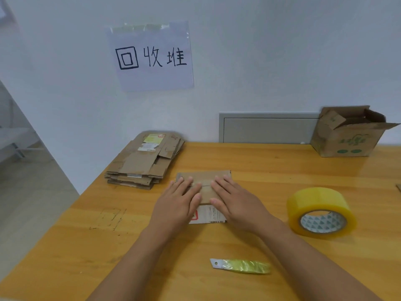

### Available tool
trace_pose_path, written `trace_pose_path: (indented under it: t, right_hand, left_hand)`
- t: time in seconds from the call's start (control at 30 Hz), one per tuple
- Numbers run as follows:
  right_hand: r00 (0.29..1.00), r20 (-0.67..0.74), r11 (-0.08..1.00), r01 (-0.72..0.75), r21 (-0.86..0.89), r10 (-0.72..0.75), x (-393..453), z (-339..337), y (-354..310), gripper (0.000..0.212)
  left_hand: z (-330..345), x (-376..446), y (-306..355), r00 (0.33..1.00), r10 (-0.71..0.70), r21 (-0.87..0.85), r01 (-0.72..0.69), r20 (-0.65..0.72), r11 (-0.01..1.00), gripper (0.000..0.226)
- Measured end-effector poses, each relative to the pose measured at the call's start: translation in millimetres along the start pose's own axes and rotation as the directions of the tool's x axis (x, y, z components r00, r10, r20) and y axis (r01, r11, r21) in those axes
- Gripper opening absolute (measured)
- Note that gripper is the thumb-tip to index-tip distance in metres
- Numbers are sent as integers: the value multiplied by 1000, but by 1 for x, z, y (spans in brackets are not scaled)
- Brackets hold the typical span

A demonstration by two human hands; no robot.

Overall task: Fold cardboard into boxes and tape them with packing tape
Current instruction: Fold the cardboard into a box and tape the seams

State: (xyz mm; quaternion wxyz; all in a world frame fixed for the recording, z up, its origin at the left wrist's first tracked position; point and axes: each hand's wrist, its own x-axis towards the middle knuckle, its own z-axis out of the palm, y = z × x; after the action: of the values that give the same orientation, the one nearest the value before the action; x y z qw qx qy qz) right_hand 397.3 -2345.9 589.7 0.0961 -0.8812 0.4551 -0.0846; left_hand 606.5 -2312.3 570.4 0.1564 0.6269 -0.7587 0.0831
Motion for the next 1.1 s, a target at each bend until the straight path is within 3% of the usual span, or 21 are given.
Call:
trace_pose_path:
  t: [0.13, 0.2, 0.33, 0.53, 0.7, 0.83, 0.9, 1.0, 1.1]
  right_hand:
    - [1000, -6, 1000, -9, -22, 9, 3, 3, -3, 102]
    - [1000, -19, 998, -11, -55, 10, 2, 4, -3, 114]
    - [993, -85, 989, -97, -111, 87, -2, 11, -5, 122]
    - [982, -135, 987, -146, -68, 136, -14, 18, -6, 102]
    - [985, -77, 987, -160, -22, 157, -15, 7, -10, 102]
    - [989, -18, 989, -145, -17, 145, -20, -7, -5, 79]
    - [986, -56, 985, -159, -72, 155, -31, -21, 6, 77]
    - [967, -145, 926, -244, -288, 210, -55, -48, 31, 81]
    - [928, -114, 834, -370, -409, 356, -79, -71, 54, 67]
  left_hand:
    - [-2, 2, 12, 1000, 15, 88, -14, 0, 996, 67]
    - [0, -2, 17, 1000, -9, 61, 8, 19, 998, 70]
    - [4, -3, 16, 1000, -14, 49, 14, 11, 999, 59]
    - [3, -2, 13, 1000, 9, 92, -12, 28, 996, 60]
    - [-4, 0, 18, 997, 3, 124, -13, 83, 992, 71]
    - [-11, 0, 34, 988, -24, 88, 11, 151, 996, 88]
    - [-15, 0, 42, 983, -60, 53, 52, 171, 997, 89]
    - [-13, 1, 48, 987, -87, 76, 77, 136, 994, 91]
    - [-5, 2, 46, 990, -78, 133, 62, 121, 989, 93]
